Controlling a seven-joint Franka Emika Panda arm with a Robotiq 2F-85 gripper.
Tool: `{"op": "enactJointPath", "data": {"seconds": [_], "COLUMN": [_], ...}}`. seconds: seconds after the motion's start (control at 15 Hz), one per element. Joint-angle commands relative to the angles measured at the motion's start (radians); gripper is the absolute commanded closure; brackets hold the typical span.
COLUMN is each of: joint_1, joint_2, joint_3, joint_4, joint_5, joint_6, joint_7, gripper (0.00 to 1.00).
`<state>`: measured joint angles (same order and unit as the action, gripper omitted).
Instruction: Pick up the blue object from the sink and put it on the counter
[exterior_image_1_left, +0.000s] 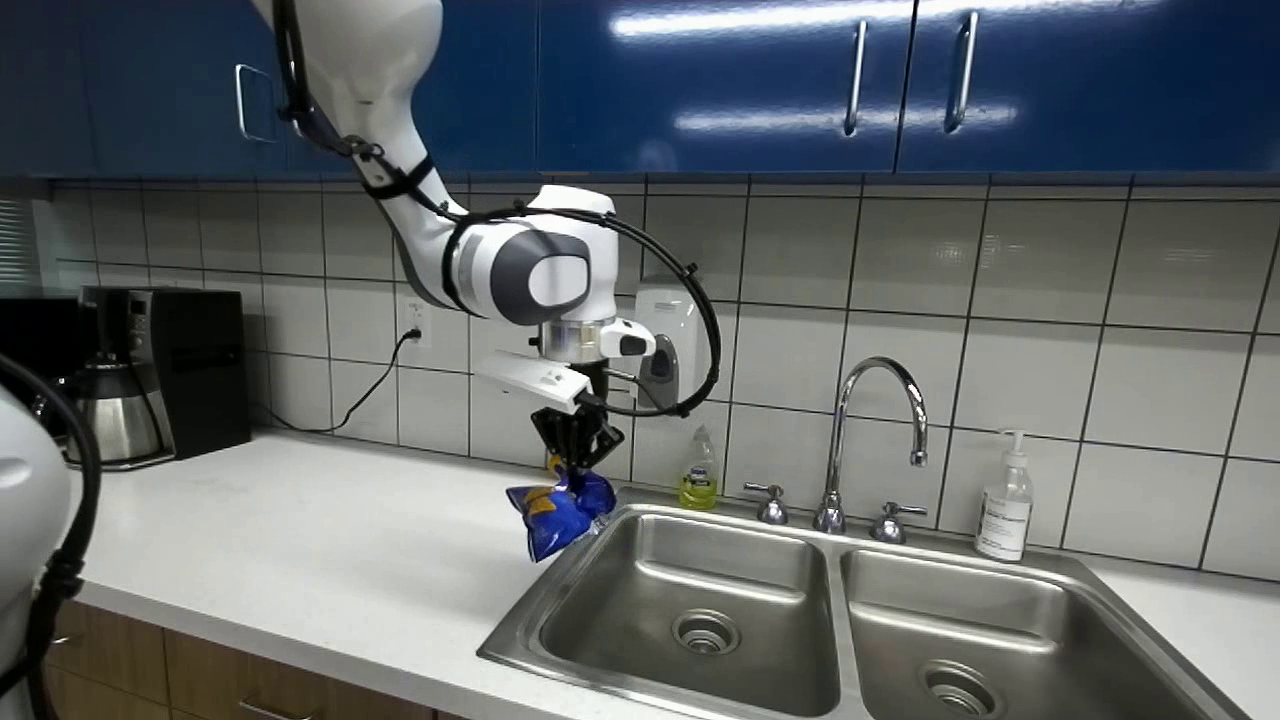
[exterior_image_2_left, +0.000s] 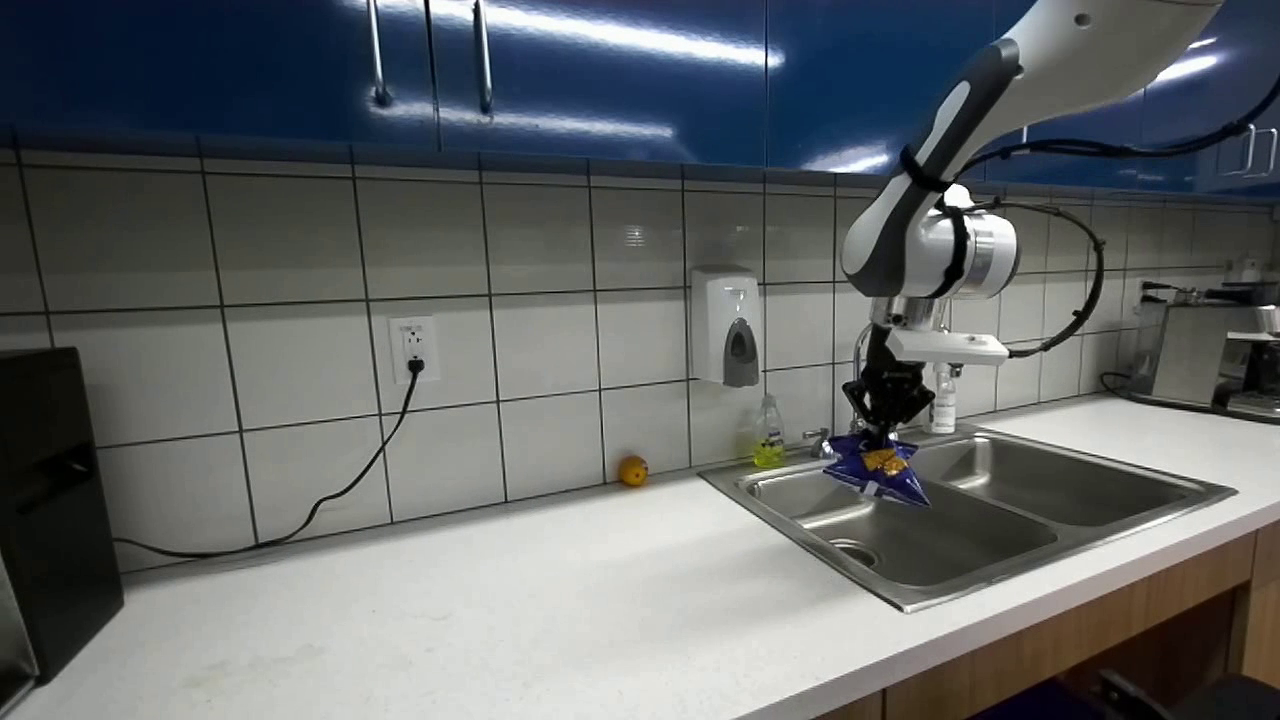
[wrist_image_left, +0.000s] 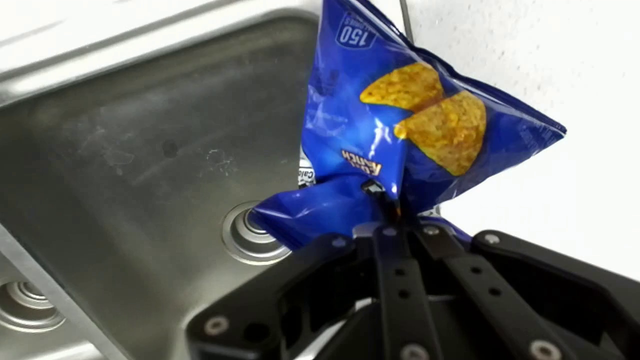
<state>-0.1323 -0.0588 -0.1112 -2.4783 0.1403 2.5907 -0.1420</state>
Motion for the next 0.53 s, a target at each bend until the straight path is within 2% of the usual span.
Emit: {"op": "enactJointPath", "data": {"seconds": [0.0,0.47], "joint_1": [0.034,0.115], "joint_2": [-0.096,-0.101], "joint_3": [0.018,0.089], "joint_4": [-0.102,-0.189], "joint_5": [-0.078,-0.176], "joint_6": [-0.029,0.015], "joint_7": [-0.025,0.019], "gripper": [1.00,1.00]}}
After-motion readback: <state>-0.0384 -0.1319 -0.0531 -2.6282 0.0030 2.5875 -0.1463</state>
